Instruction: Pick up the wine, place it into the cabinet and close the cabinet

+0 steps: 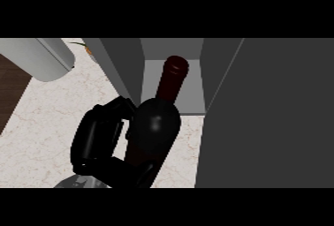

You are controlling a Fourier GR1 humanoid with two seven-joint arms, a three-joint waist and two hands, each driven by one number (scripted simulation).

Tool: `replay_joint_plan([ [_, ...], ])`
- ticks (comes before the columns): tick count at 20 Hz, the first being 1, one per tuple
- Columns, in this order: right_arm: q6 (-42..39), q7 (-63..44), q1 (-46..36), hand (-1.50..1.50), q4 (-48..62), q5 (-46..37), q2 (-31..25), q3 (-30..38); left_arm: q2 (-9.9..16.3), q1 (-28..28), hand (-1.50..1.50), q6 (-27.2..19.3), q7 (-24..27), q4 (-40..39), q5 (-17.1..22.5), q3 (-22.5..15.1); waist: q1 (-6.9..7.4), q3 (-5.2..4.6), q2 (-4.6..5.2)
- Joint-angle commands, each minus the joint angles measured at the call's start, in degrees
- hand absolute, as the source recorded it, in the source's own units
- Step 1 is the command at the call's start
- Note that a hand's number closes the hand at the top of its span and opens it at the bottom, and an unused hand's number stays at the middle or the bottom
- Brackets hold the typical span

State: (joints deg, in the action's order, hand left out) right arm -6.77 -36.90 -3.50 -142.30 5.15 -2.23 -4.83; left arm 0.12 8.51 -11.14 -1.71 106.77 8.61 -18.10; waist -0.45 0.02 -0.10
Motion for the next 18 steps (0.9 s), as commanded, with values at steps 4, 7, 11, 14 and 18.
replay_joint_plan([
  [4, 0.7, -2.1, 1.8, -1.5, -5.9, 0.9, 1.2, -2.0, -0.1, 11.8, 1.5, -12.1, -2.6, -5.8, 2.2, -5.6, -0.26, -0.02, 0.06],
  [7, -0.7, -2.4, 0.6, -1.5, -5.6, 6.4, -0.9, 3.6, -0.1, 13.0, 1.5, -14.9, -0.6, -8.0, -0.9, -7.3, -0.18, 0.0, 0.06],
  [11, 0.0, -3.9, -2.6, -1.5, -4.9, 6.4, -1.8, 4.7, -0.1, 20.0, 1.5, -20.6, -7.7, -7.9, -2.1, -8.0, -0.07, 0.0, 0.02],
  [14, -1.1, -3.8, 2.4, -1.5, -7.9, 5.5, -1.0, 1.9, -0.1, 20.6, 1.5, -25.9, -2.3, -13.2, 0.2, -12.2, -0.5, -0.01, 0.04],
  [18, -1.8, -2.2, 1.1, -1.5, -5.8, 7.6, -1.6, 4.7, -0.1, 24.9, 1.5, -27.4, -2.6, -16.2, -1.4, -10.6, -0.34, 0.01, 0.06],
])
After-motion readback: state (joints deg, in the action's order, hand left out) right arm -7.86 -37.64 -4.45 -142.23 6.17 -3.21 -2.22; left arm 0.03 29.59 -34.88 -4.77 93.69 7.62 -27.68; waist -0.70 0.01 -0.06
